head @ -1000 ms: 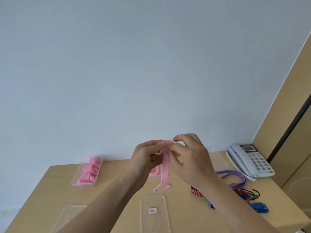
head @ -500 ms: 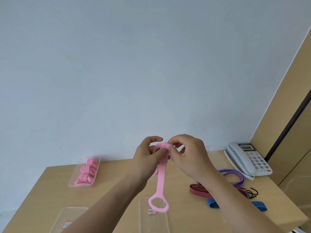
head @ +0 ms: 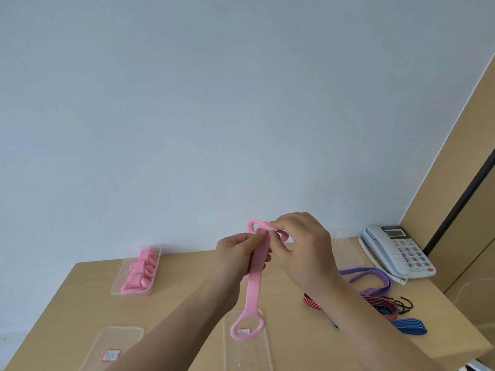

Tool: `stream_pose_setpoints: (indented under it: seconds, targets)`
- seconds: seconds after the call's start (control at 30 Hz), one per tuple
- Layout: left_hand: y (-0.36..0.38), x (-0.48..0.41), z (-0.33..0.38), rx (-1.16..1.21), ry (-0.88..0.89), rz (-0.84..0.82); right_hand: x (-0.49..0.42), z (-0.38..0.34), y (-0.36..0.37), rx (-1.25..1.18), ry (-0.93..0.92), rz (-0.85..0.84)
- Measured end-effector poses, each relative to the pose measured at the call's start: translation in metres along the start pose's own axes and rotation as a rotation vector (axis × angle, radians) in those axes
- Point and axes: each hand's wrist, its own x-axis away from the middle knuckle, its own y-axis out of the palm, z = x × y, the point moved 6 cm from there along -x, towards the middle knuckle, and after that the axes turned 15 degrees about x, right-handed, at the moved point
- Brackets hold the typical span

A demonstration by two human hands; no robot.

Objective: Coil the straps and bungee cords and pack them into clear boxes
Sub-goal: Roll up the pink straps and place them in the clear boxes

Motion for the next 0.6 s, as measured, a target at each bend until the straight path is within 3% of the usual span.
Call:
stream_pose_setpoints:
  seconds: [0.6]
  targets:
    - [0.0033, -0.0010, -0.0010, 0.093, -0.001, -0.121, 0.0107, -0.0094, -0.0034, 0.151, -0.150, 0.056]
